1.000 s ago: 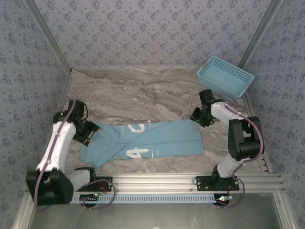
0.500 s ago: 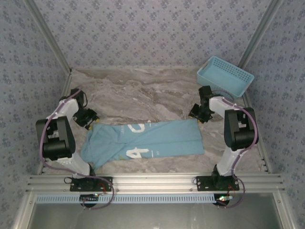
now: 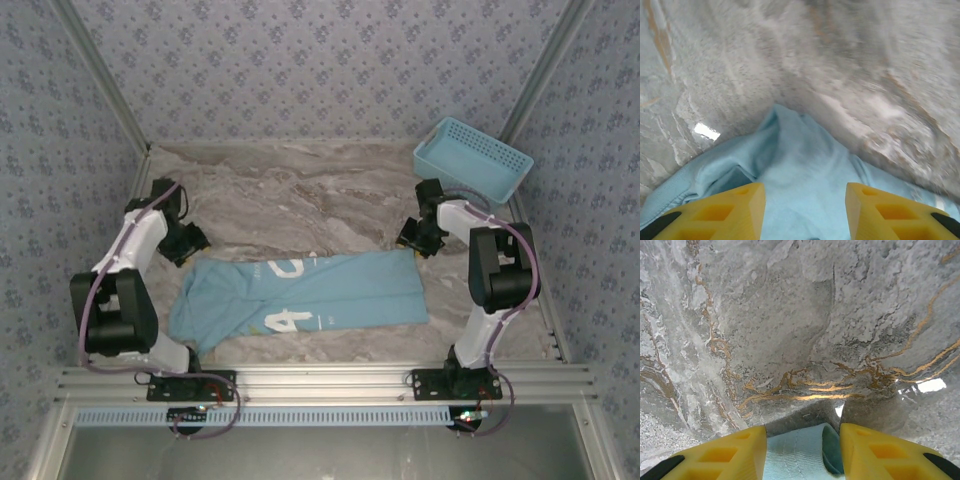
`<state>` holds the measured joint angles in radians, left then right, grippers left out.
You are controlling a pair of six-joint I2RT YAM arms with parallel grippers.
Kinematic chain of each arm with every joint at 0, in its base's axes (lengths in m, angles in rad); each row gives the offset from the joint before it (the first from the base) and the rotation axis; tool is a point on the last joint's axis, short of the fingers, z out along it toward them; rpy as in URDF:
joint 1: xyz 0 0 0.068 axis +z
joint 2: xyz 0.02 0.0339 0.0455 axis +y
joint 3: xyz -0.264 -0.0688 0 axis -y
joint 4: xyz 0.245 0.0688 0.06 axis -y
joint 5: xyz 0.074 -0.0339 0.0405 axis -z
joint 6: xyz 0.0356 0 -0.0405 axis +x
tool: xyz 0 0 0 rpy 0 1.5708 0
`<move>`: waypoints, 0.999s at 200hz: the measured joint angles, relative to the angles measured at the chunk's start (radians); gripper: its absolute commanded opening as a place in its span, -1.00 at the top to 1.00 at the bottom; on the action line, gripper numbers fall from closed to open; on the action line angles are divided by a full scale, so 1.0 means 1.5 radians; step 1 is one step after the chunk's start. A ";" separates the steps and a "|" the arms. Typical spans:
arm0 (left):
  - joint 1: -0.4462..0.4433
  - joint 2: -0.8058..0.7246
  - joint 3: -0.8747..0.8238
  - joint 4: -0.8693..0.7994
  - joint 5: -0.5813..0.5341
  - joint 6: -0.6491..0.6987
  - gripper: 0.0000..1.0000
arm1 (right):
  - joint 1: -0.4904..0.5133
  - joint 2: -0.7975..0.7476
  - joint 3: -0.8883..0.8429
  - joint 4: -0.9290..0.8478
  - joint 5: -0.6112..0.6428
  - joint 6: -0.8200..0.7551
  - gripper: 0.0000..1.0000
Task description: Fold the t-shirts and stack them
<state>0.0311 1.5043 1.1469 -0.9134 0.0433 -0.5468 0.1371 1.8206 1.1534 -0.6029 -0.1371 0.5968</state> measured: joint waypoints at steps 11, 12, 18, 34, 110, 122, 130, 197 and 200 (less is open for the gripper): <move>-0.021 -0.005 0.005 -0.002 -0.011 0.017 0.12 | 0.006 0.000 0.002 -0.003 0.001 -0.003 0.11; -0.022 -0.005 0.004 -0.002 -0.012 0.018 0.12 | 0.007 0.000 0.002 -0.003 0.002 -0.004 0.11; -0.031 -0.002 0.004 -0.004 -0.017 0.025 0.13 | 0.011 0.000 0.003 -0.004 0.002 -0.006 0.11; -0.043 0.017 0.002 -0.009 -0.031 0.045 0.17 | 0.022 0.000 0.005 -0.008 0.002 -0.010 0.11; -0.060 0.118 0.002 -0.009 -0.096 0.105 0.31 | 0.036 0.021 0.031 -0.030 0.001 -0.022 0.11; -0.064 0.123 0.002 -0.009 -0.100 0.109 0.41 | 0.036 0.025 0.032 -0.032 0.001 -0.022 0.11; -0.065 0.124 0.002 -0.008 -0.104 0.112 0.50 | 0.036 0.026 0.032 -0.033 0.001 -0.022 0.12; -0.066 0.124 0.004 -0.007 -0.145 0.114 1.00 | 0.036 0.032 0.035 -0.038 0.009 -0.025 0.21; -0.065 0.124 0.005 -0.007 -0.147 0.114 1.00 | 0.036 0.032 0.036 -0.040 0.010 -0.025 0.21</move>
<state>-0.0666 1.6897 1.1538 -0.9245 -0.1772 -0.3752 0.1917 1.8690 1.2079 -0.6636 -0.1223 0.5594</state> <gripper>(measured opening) 0.062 0.401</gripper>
